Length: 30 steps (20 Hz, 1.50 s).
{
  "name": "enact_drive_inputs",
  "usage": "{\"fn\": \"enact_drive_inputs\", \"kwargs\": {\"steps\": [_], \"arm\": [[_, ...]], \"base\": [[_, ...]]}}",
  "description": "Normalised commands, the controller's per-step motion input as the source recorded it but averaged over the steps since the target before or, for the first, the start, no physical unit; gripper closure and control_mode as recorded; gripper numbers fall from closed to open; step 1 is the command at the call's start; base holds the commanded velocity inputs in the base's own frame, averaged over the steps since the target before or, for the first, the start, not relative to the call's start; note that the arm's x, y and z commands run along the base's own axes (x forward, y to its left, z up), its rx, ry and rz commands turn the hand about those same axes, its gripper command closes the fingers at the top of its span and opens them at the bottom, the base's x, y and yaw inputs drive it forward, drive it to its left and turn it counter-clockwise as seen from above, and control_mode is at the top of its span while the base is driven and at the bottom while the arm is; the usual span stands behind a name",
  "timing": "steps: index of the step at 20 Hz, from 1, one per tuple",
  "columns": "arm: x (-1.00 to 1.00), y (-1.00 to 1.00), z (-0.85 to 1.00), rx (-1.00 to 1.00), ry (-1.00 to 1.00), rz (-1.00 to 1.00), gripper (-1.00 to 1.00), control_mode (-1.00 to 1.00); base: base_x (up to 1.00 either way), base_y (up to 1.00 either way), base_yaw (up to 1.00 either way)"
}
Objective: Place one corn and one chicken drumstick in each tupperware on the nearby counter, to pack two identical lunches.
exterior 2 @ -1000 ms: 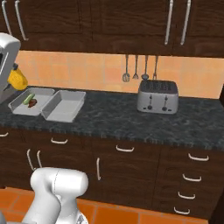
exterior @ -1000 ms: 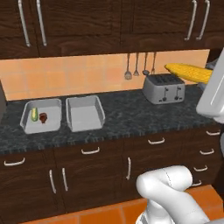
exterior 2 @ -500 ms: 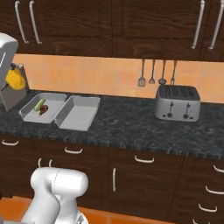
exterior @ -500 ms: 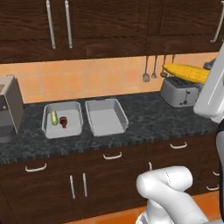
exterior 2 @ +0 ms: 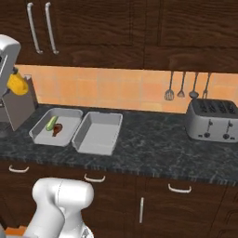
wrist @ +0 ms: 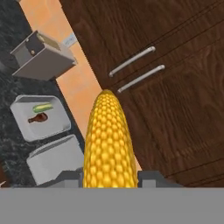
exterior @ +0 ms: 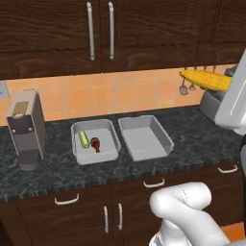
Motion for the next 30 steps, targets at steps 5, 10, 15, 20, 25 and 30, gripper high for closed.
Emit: {"fn": "enact_drive_inputs", "kwargs": {"steps": [5, 10, 15, 20, 25, 30], "arm": [[0.0, 0.0, 0.0, 0.0, 0.0, 0.0, 1.0, 1.0], [0.0, 0.0, 0.0, 0.0, 0.0, 0.0, 1.0, 1.0], [0.0, 0.0, 0.0, 0.0, 0.0, 0.0, 1.0, 1.0], [0.0, 0.0, 0.0, 0.0, 0.0, 0.0, 1.0, 1.0], [0.16, -0.02, -0.92, -0.06, 0.06, 0.0, 1.0, -1.0], [0.44, -0.03, -0.83, -0.01, 0.09, 0.0, 1.0, -1.0]], "base": [[0.36, -0.03, -0.01], [0.49, -0.15, 0.0], [0.28, -0.04, 0.0], [0.07, -0.05, 0.0], [0.0, 0.0, 0.0], [0.0, 0.0, 0.0]]}}
